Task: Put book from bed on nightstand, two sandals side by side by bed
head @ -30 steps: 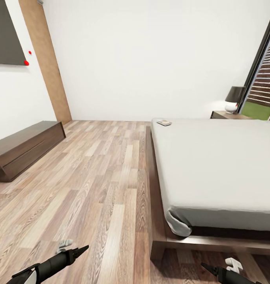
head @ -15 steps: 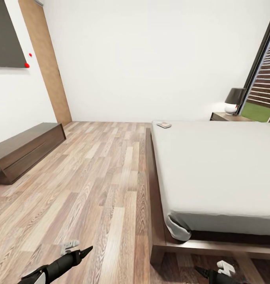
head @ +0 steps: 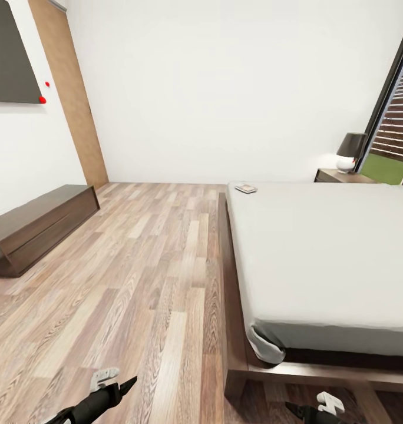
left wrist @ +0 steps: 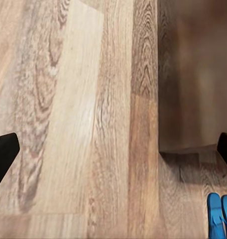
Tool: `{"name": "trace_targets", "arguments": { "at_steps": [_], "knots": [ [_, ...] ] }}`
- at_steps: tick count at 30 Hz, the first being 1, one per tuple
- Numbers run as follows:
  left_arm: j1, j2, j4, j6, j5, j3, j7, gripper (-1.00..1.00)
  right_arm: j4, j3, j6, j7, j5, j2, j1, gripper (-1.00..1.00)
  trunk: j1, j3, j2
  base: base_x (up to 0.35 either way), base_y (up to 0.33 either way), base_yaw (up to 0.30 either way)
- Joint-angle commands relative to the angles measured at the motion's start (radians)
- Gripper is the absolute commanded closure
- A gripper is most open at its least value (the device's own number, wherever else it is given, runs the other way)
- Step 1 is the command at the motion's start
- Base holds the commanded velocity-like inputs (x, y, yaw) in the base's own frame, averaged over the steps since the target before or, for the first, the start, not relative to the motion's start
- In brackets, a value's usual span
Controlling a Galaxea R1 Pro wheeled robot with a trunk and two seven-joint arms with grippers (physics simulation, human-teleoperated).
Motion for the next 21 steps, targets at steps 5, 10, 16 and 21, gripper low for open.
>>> {"name": "trace_targets", "arguments": {
  "at_steps": [5,10,16,21],
  "knots": [
    [-0.001,0.000,0.003,-0.004,0.010,-0.007,-0.002,-1.00,-0.001,-0.008,0.011,0.005,-0.002,0.000,0.000,-1.00,0.000,-0.001,0.000,0.000,0.000,0.233],
    [-0.001,0.000,0.004,-0.004,0.010,-0.008,-0.002,-1.00,-0.001,-0.008,0.011,0.005,-0.002,0.000,0.000,-1.00,0.000,-0.001,0.000,0.000,0.000,0.283],
    [-0.001,0.000,0.004,-0.004,0.010,-0.008,-0.002,-1.00,-0.001,-0.008,0.011,0.006,-0.002,0.000,0.000,-1.00,0.000,-0.001,0.000,0.000,0.000,0.291],
    [-0.001,0.000,0.004,-0.004,0.010,-0.008,-0.002,-1.00,-0.001,-0.008,0.011,0.006,-0.002,0.000,0.000,-1.00,0.000,-0.001,0.000,0.000,0.000,0.292]
  ]
}}
